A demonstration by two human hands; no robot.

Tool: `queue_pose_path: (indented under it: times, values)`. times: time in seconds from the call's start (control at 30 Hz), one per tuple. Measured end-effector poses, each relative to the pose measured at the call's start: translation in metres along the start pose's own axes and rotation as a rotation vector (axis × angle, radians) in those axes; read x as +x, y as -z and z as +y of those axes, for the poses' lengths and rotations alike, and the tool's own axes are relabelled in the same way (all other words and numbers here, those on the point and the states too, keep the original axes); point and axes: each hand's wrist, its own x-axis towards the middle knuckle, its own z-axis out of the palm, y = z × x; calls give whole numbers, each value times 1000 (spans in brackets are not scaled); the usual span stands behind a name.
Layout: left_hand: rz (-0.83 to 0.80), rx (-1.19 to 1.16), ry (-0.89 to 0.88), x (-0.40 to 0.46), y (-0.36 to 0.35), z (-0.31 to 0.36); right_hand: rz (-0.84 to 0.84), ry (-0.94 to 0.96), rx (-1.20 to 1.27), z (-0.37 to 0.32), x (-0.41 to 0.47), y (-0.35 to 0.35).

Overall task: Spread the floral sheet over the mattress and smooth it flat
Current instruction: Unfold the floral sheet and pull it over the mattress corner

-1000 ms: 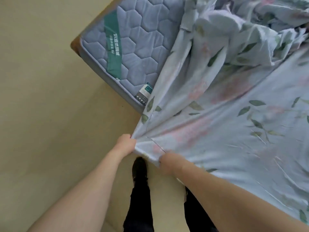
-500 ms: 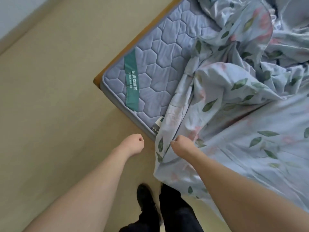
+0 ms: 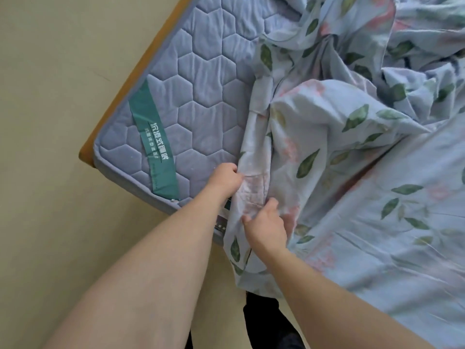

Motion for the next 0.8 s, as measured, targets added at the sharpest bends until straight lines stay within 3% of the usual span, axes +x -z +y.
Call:
queue_pose_path:
  times: [0.17,0.43,0.57,0.7,0.8]
  values:
    - [105,78,46,-11,38,-38,-102,132,-24,-31,-10,-14]
    - [280,30,186,-65,170,-141,-272,366,-174,-143,-70,-68]
    - [344,71,274,-104,208,-209,-311,406,-394,-184,-99,-103]
    - [208,186,408,-134,206,-272,-504,338,-647,-209,-119,-142]
    - [31,221,445,-129,210,-287,-515,260,-547,-225,-121,-145]
